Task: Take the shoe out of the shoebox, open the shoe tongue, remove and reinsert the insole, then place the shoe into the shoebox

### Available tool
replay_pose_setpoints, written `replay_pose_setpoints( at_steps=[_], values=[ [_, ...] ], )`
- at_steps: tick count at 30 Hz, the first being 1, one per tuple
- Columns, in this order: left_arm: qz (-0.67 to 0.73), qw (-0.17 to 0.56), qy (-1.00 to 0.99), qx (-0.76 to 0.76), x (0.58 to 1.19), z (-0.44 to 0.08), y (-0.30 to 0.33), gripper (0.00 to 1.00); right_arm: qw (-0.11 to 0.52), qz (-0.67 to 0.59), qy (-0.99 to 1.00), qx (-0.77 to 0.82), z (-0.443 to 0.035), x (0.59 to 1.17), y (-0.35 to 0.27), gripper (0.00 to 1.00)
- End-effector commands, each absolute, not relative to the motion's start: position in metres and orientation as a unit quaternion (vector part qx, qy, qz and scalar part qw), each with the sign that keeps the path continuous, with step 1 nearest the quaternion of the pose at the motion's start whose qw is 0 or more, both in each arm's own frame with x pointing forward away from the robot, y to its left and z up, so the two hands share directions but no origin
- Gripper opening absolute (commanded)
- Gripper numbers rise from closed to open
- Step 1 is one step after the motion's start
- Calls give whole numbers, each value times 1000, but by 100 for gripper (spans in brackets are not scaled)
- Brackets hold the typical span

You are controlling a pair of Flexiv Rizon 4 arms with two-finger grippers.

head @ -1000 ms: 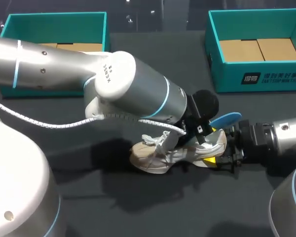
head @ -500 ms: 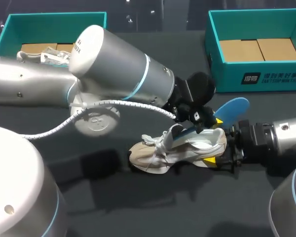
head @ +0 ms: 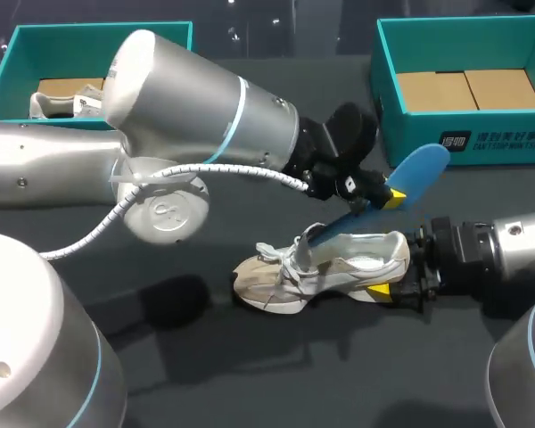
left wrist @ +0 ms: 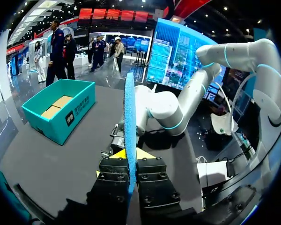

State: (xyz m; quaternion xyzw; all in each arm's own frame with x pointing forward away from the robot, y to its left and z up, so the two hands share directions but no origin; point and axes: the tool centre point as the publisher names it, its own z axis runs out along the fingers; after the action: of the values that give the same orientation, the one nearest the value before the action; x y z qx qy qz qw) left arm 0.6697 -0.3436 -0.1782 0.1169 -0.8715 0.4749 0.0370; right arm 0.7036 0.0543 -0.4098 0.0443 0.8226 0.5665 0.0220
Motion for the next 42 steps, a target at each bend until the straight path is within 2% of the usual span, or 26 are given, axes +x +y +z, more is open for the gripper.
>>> replay_pose_setpoints(
  at_steps=[1,5,18,31,42],
  values=[
    [544,47,-827,135,661,-152,-324,0,22,565,824,45,-410,703,55,0],
    [591,71,-789,152,659,-114,-313,0,22,565,824,45,-410,703,55,0],
    [591,71,-789,152,659,-114,-313,0,22,565,824,45,-410,703,55,0],
    [633,126,-739,193,637,-87,-261,0,22,565,824,45,-410,703,55,0],
    [635,123,-735,202,632,-83,-247,0,22,565,824,45,-410,703,55,0]
  ],
)
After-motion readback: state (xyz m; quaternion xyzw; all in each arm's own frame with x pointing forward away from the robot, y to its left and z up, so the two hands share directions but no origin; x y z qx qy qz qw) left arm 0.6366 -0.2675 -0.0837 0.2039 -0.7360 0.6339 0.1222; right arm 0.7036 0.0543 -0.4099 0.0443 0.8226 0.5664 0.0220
